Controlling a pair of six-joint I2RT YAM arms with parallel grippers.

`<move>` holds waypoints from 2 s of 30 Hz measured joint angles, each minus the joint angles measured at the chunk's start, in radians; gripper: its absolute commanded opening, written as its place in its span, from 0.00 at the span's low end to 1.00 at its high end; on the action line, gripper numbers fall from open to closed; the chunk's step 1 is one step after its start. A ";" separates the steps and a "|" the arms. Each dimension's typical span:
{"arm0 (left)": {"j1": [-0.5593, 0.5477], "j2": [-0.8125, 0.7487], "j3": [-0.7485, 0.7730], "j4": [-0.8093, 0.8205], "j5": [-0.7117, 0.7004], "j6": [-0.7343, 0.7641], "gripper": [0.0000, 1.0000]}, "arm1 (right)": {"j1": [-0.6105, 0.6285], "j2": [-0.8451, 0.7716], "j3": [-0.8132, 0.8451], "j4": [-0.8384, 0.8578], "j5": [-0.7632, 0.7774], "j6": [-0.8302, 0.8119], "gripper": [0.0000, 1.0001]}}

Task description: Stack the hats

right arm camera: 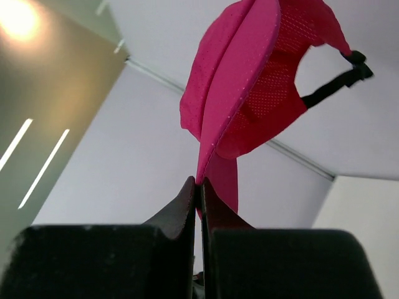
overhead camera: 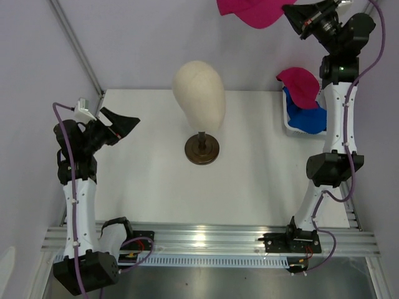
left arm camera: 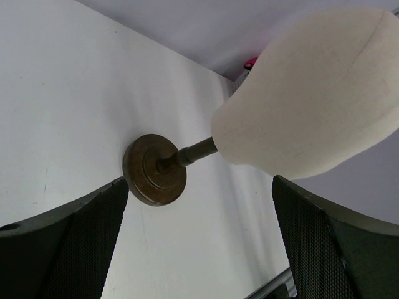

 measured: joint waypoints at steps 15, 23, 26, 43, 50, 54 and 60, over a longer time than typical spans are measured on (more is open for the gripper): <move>0.000 0.017 0.001 0.026 0.007 -0.007 1.00 | 0.485 -0.006 -0.077 0.180 0.207 0.030 0.00; 0.000 0.052 0.018 0.029 0.007 -0.008 1.00 | 0.560 -0.179 -0.385 0.105 0.365 -0.145 0.00; 0.000 0.077 0.030 0.042 0.014 -0.010 1.00 | 0.574 -0.274 -0.513 0.101 0.408 -0.182 0.00; 0.000 0.120 0.060 0.072 0.016 -0.009 0.99 | 0.580 -0.527 -0.866 0.150 0.468 -0.142 0.00; 0.000 0.153 0.078 0.102 0.016 -0.026 0.99 | 0.580 -0.614 -0.992 0.132 0.471 -0.079 0.00; 0.000 0.175 0.079 0.132 0.016 -0.043 1.00 | 0.582 -0.646 -1.009 0.105 0.472 -0.060 0.00; 0.000 0.234 0.116 0.165 0.000 -0.065 1.00 | 0.584 -0.772 -1.176 0.096 0.498 -0.008 0.00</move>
